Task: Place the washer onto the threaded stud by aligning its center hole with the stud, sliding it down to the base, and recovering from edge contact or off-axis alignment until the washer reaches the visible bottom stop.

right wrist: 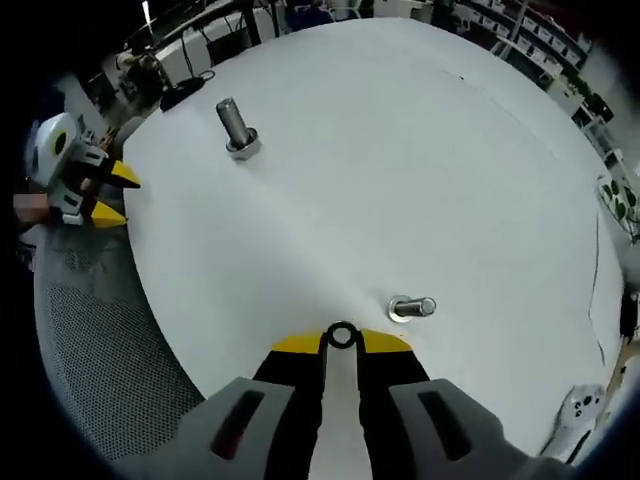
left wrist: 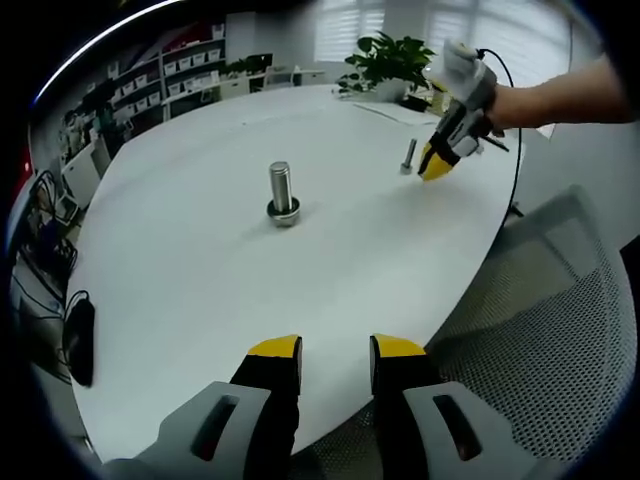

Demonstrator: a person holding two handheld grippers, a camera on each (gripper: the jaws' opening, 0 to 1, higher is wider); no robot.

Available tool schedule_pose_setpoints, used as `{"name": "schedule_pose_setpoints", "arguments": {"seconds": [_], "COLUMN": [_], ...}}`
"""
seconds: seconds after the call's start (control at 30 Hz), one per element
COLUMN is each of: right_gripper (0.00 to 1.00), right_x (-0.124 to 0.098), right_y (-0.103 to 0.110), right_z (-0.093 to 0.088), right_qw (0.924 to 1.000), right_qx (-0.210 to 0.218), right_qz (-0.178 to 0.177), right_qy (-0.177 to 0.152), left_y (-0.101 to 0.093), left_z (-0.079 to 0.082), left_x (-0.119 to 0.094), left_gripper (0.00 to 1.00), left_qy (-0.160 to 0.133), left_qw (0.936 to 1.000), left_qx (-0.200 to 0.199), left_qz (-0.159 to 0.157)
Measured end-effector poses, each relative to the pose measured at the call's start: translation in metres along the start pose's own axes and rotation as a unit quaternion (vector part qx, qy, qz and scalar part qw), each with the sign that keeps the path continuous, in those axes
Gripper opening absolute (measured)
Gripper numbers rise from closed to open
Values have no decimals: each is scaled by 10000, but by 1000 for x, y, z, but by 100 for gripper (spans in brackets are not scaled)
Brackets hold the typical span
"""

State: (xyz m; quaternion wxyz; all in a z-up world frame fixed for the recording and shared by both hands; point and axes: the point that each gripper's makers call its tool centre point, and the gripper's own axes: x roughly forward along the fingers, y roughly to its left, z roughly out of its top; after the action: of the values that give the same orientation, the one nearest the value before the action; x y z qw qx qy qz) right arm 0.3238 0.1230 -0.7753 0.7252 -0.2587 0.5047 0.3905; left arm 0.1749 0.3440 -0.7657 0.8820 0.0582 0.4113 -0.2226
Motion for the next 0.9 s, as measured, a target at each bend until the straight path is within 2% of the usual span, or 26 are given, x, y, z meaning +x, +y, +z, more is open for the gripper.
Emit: {"name": "schedule_pose_setpoints", "arguments": {"seconds": [0.47, 0.67, 0.9], "right_gripper": [13, 13, 13], "right_x": [-26, -31, -35], "right_y": [-14, -20, -23], "right_z": [18, 24, 30], "right_qw": [9988, 9983, 9964], "right_qx": [-319, -339, -566], "right_qz": [-254, -317, -470], "right_qy": [-280, -366, -416], "left_y": [0, 0, 0], "left_z": [0, 0, 0], "left_x": [0, 0, 1], "left_gripper": [25, 25, 25], "left_qy": [5, 7, -1], "left_qw": [10000, 10000, 10000], "left_qx": [6, -4, -1], "left_qz": [-18, -17, -11]}}
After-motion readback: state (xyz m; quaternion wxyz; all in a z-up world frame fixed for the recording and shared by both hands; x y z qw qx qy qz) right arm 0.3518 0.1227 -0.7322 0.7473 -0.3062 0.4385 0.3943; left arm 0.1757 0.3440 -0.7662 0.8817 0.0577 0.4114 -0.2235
